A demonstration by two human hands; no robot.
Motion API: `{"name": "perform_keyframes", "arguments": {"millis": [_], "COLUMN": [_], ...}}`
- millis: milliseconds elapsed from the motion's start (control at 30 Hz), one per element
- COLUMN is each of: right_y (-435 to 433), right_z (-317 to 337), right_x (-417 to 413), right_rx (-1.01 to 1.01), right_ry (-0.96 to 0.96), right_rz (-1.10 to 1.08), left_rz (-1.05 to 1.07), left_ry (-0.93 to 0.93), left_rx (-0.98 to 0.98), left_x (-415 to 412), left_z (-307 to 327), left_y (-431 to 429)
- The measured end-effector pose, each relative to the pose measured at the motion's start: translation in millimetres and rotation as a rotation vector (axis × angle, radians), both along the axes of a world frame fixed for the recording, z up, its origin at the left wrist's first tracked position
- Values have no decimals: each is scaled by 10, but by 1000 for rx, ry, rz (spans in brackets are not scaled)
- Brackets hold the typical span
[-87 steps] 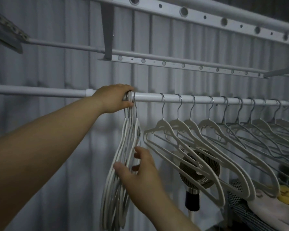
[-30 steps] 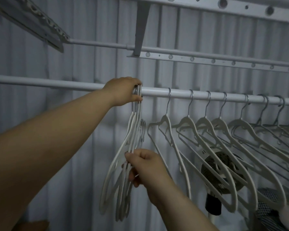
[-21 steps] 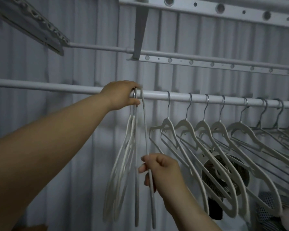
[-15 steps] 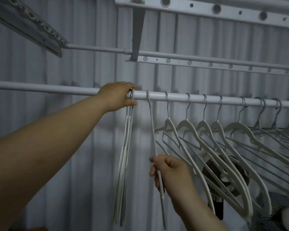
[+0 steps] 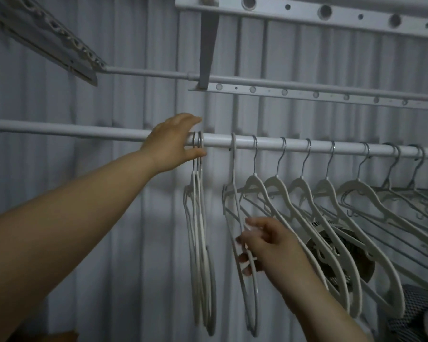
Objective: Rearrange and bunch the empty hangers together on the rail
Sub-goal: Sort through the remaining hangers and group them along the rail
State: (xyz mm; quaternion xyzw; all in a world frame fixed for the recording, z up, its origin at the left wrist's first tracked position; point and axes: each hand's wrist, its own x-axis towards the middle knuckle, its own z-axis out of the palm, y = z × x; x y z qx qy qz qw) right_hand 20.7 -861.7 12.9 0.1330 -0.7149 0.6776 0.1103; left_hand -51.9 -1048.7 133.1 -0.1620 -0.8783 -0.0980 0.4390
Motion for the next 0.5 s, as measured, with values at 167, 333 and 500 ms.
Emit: {"name": "perform_keyframes", "arguments": {"millis": [167,333,500], "right_y": [32,-197,-338], "right_z": [103,143,43], "right_x": [114,14,-122], "right_rx": [222,489,473], "right_ry": [403,404,273], "right_rz": [-216,-183,-108], "left_rz": [-125,-278,-359], "left_ry": [80,-593,-744], "left_rx": [552,782,807], "left_x": [267,539,551], "left_z": [-362,-788,-1055], "left_y": [16,159,324]}}
